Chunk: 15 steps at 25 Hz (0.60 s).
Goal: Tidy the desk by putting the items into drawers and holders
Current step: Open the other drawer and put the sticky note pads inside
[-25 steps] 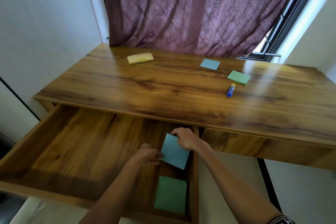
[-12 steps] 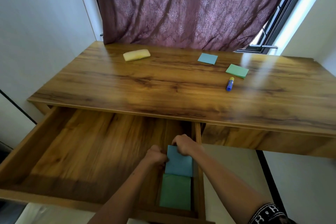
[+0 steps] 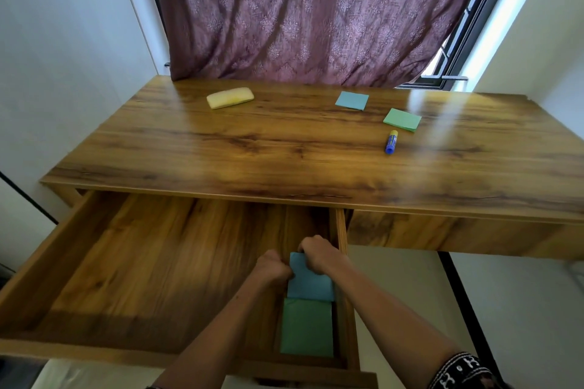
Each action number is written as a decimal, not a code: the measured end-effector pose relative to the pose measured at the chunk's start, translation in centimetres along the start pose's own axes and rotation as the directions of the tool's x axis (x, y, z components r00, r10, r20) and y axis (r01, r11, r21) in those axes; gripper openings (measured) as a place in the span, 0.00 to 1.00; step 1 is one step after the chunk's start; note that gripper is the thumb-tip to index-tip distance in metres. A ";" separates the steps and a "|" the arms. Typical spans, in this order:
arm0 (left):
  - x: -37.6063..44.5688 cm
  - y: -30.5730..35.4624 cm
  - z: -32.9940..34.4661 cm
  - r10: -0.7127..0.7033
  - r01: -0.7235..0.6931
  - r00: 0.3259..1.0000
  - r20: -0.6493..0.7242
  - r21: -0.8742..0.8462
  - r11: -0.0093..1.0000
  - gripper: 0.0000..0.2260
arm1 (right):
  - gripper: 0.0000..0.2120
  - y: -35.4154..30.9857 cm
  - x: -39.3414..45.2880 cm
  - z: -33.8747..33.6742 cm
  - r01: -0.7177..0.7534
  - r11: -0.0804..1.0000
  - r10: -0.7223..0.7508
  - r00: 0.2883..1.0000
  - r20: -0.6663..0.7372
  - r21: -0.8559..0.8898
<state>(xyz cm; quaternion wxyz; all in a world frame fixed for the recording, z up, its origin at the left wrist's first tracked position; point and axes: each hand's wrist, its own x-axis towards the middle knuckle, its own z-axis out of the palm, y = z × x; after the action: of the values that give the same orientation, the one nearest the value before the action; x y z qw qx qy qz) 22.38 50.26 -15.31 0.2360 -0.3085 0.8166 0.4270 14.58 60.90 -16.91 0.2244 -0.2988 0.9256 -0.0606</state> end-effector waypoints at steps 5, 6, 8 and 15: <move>-1.1 4.0 -0.9 0.195 -0.145 0.962 -0.189 0.248 0.958 0.10 | 0.11 -0.1 -1.1 -2.0 0.043 0.993 -0.029 0.991 -0.129 0.111; -1.4 5.4 -1.3 0.240 -0.182 0.949 -0.202 0.270 0.945 0.10 | 0.11 0.2 -1.6 -3.0 0.070 0.986 -0.043 0.983 -0.178 0.149; -1.7 8.0 -2.0 0.315 -0.233 0.921 -0.230 0.325 0.917 0.11 | 0.13 1.1 -2.9 -5.1 0.118 0.963 -0.046 0.958 -0.284 0.244; -2.6 16.7 -0.3 0.536 -0.495 0.793 -0.290 0.207 0.844 0.09 | 0.16 10.0 -7.1 -12.4 0.127 0.902 0.115 0.851 -0.512 0.413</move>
<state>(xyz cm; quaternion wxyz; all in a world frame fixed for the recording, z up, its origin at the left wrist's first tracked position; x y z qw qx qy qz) 12.35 58.21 -4.25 -0.0143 -0.1272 0.9217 0.3663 8.87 72.92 -5.64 0.0236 -0.2165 0.9135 -0.3438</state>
